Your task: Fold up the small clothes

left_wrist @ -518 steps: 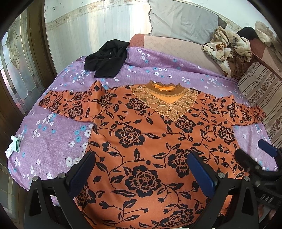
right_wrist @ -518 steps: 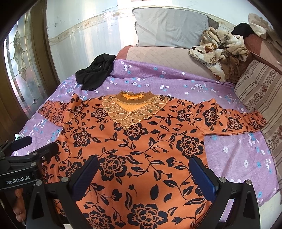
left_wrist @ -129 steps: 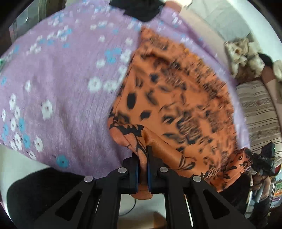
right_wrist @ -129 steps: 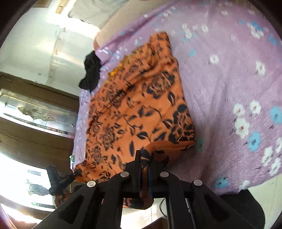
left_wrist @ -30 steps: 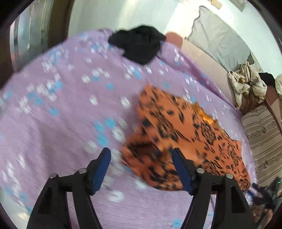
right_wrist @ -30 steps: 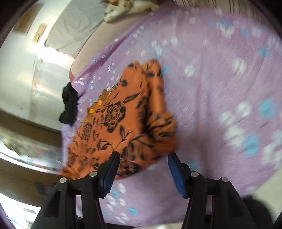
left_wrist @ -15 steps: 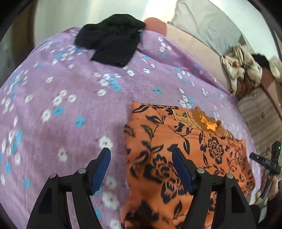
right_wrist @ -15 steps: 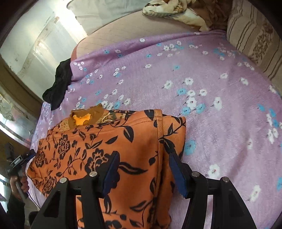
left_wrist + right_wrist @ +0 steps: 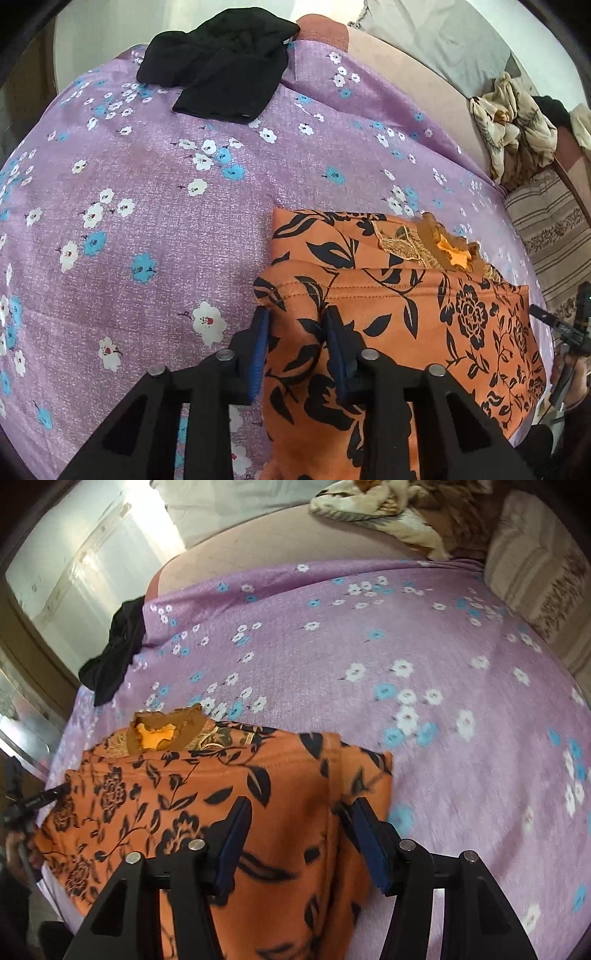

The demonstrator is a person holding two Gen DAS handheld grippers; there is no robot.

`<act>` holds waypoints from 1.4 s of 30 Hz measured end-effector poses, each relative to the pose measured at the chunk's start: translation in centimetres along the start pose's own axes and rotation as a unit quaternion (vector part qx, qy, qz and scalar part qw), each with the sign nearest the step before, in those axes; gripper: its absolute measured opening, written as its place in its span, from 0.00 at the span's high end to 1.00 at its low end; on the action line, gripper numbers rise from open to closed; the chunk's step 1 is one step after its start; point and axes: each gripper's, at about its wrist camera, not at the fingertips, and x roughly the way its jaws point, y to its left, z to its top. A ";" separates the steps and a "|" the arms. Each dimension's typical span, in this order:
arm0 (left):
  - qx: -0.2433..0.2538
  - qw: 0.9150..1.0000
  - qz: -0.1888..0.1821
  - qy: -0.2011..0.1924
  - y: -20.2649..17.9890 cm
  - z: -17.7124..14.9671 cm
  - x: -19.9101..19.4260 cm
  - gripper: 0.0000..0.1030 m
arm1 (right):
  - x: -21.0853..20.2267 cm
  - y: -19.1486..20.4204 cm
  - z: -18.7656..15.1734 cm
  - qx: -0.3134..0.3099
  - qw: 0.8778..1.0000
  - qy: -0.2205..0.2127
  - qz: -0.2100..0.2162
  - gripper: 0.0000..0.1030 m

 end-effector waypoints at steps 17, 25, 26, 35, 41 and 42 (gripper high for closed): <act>0.089 0.991 0.030 -0.090 -5.0 4.4 -4.1 0.95 | -7.7 0.0 2.5 0.022 0.994 -0.107 -0.015 0.95; 0.100 0.989 0.112 -0.005 -3.8 4.8 4.9 0.77 | 1.2 -2.5 -0.1 0.050 0.998 0.011 -0.032 0.91; 0.100 0.988 0.120 -0.007 -3.8 5.1 4.5 0.67 | 0.6 -2.3 -0.1 0.047 0.998 -0.003 -0.041 0.88; 0.078 0.990 0.072 -0.096 -2.8 2.3 -7.3 0.58 | -8.2 2.0 -1.7 0.051 0.996 -0.074 0.011 0.84; 0.075 0.994 0.045 -0.063 -2.7 -5.8 -8.9 0.55 | -9.5 7.6 -5.9 0.007 0.992 -0.034 0.120 0.84; 0.074 0.995 0.052 -0.046 -2.3 -6.7 -7.9 0.55 | -9.0 8.4 -6.6 -0.004 0.992 -0.023 0.128 0.84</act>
